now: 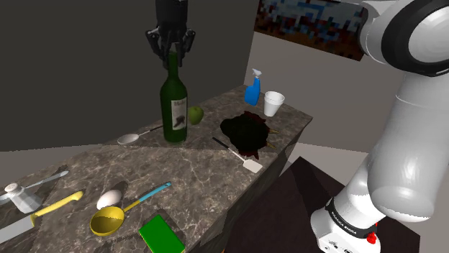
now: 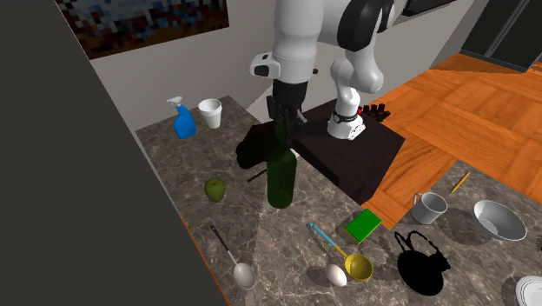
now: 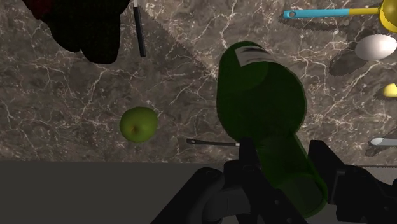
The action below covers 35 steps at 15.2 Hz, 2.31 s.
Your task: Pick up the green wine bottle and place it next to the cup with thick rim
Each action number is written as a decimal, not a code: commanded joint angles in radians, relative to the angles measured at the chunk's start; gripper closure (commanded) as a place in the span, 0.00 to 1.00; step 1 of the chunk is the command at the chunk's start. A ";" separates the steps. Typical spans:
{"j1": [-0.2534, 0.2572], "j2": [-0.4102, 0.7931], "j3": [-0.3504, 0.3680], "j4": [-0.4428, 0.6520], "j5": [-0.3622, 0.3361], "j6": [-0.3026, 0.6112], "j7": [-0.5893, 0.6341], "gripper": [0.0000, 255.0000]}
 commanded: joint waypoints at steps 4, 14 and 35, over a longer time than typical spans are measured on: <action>0.014 0.036 0.002 0.120 -0.011 -0.085 0.002 1.00; -0.033 -0.014 -0.010 0.150 0.009 -0.161 -0.058 1.00; -0.319 -0.414 -0.259 -0.345 0.129 -0.052 -0.566 1.00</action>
